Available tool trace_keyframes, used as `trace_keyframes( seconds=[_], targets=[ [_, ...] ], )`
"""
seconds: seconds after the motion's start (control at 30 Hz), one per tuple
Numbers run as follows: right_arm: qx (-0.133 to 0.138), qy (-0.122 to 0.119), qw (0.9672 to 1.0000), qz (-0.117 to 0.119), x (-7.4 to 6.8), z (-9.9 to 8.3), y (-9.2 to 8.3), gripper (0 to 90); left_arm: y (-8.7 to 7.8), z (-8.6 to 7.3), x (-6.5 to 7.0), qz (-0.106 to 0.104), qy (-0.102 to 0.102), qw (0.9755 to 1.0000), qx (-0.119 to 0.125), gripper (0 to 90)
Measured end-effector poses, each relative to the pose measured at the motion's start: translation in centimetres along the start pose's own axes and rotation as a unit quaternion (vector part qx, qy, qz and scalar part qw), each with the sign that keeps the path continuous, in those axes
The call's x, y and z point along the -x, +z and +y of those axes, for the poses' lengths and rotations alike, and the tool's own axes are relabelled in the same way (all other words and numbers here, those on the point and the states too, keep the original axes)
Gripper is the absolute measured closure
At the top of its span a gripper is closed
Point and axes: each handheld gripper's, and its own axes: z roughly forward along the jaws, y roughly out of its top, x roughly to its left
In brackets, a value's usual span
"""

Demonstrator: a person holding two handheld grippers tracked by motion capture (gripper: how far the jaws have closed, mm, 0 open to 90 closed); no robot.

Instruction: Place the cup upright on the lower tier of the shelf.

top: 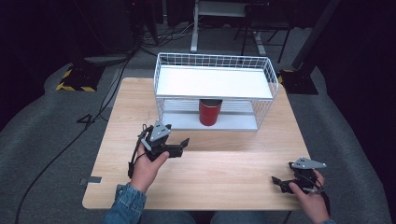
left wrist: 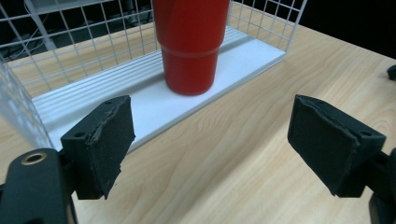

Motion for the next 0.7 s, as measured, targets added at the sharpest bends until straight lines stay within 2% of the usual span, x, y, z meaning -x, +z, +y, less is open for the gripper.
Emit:
trace_keyframes(
  seconds=[0.4, 0.53, 0.7],
  targets=[
    [0.0, 0.0, 1.0, 0.0, 0.0, 0.0, 0.0, 0.1, -3.3, -2.5, -0.6, 0.005, 0.007, 0.9997, -0.021, 15.4],
    [0.0, 0.0, 1.0, 0.0, 0.0, 0.0, 0.0, 0.1, -4.0, -3.7, -0.7, 0.008, 0.027, 0.9988, -0.041, 15.5],
    [0.0, 0.001, 1.0, 0.0, 0.0, 0.0, 0.0, 0.1, -4.6, -5.2, -1.0, 0.005, 0.017, 0.9978, -0.064, 15.5]
  ],
)
